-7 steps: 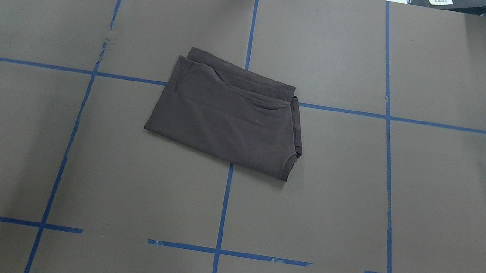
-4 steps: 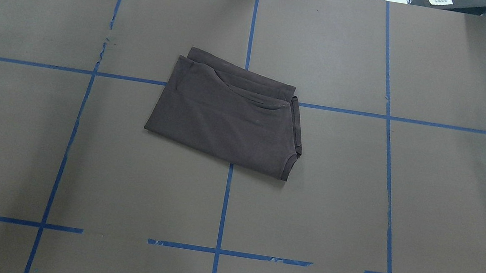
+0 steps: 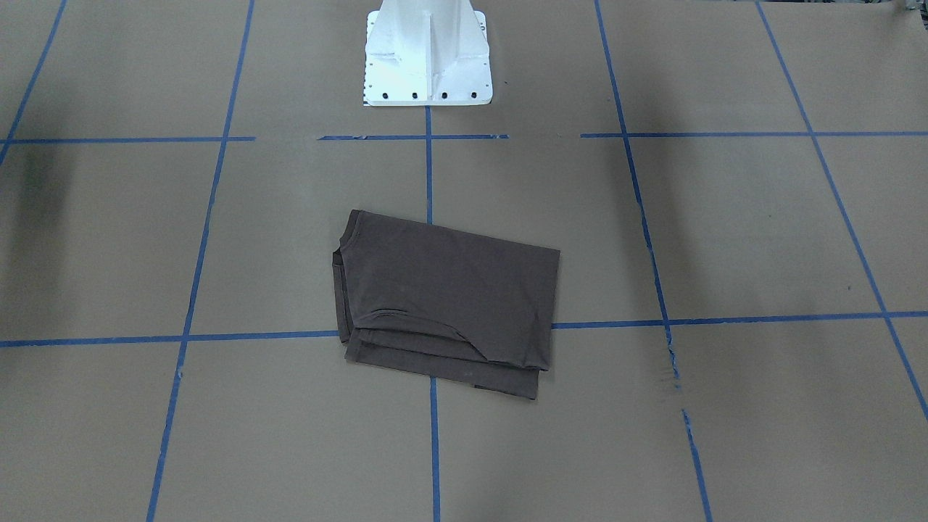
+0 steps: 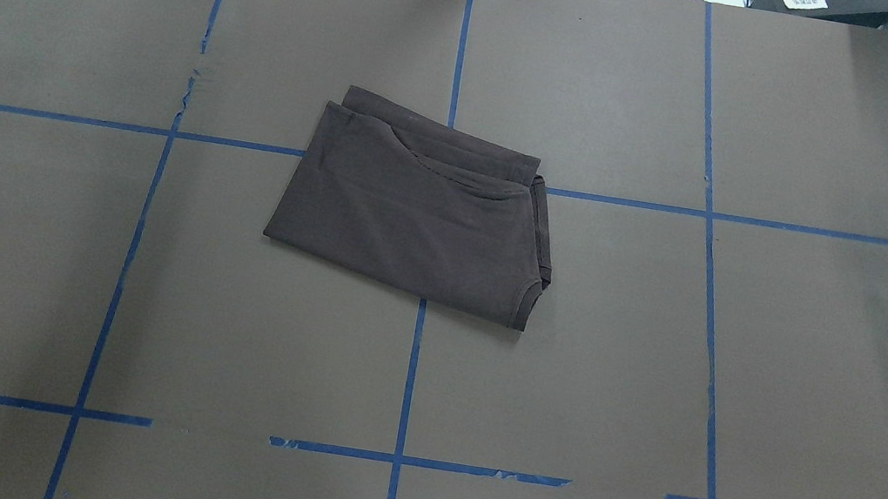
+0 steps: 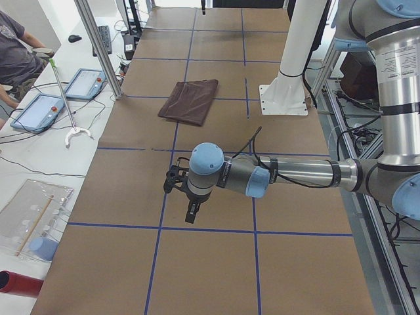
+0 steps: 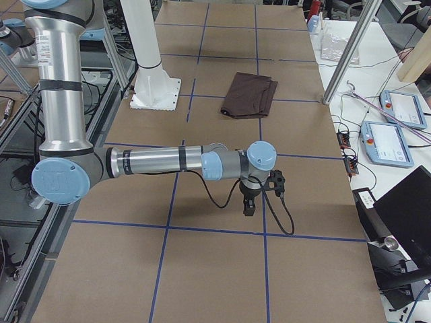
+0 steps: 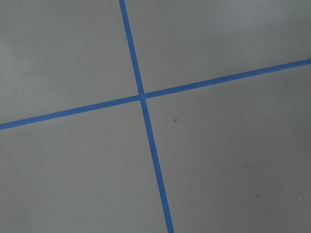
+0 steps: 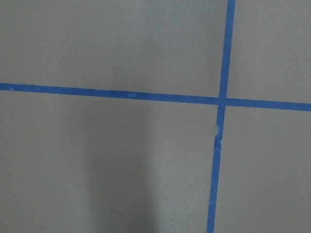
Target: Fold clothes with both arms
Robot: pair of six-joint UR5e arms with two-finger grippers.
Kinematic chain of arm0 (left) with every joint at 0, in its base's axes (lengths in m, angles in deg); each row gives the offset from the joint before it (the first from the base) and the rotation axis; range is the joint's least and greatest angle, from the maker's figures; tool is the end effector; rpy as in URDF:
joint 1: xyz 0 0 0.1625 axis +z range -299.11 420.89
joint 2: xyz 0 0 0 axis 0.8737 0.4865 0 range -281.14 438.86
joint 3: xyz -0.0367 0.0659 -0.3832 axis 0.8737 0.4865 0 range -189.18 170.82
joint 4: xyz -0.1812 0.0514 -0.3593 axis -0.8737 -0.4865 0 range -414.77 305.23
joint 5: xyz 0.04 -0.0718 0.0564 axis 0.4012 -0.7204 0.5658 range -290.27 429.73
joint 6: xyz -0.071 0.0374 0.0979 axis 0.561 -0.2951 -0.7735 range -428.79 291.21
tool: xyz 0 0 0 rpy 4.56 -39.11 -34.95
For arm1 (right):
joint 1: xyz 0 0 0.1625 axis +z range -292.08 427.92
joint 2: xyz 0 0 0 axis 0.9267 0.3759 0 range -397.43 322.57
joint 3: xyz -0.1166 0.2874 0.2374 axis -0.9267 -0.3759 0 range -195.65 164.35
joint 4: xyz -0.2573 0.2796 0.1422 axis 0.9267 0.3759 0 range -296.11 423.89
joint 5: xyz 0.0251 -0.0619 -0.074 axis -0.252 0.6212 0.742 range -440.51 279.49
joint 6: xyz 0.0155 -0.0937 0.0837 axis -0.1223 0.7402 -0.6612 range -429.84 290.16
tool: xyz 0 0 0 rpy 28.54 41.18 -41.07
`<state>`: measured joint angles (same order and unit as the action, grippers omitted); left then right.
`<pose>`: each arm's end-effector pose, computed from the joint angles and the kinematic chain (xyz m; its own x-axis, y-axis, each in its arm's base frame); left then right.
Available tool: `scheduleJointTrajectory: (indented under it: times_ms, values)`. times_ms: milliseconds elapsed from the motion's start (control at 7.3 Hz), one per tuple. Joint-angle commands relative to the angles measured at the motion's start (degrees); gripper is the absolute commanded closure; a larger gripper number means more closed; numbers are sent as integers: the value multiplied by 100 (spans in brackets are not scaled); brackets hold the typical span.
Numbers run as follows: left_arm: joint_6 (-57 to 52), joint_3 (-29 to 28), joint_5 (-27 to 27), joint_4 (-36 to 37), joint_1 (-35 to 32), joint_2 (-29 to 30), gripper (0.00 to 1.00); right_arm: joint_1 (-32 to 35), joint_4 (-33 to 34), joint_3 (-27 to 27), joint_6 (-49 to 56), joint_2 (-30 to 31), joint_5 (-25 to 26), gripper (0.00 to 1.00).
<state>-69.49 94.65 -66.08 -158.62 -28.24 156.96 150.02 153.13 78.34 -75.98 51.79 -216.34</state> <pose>-0.0361 -0.4228 0.5896 0.6938 0.2172 -0.6866 -0.0231 0.9597 0.2802 -0.0259 -0.4960 0.5995 0.6914 -0.0577 0.7202 0.0632 0.9978 0.0193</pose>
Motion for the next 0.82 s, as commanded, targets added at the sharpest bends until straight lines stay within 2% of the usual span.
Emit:
scheduleJointTrajectory:
  times_ms: [0,685]
  values:
    - [-1,15,-24,13,1,-14,0,61,-12,24,-1,51,22,0]
    - [-1,-230,-7,-39,1,21,0,61,-12,-20,-45,51,109,0]
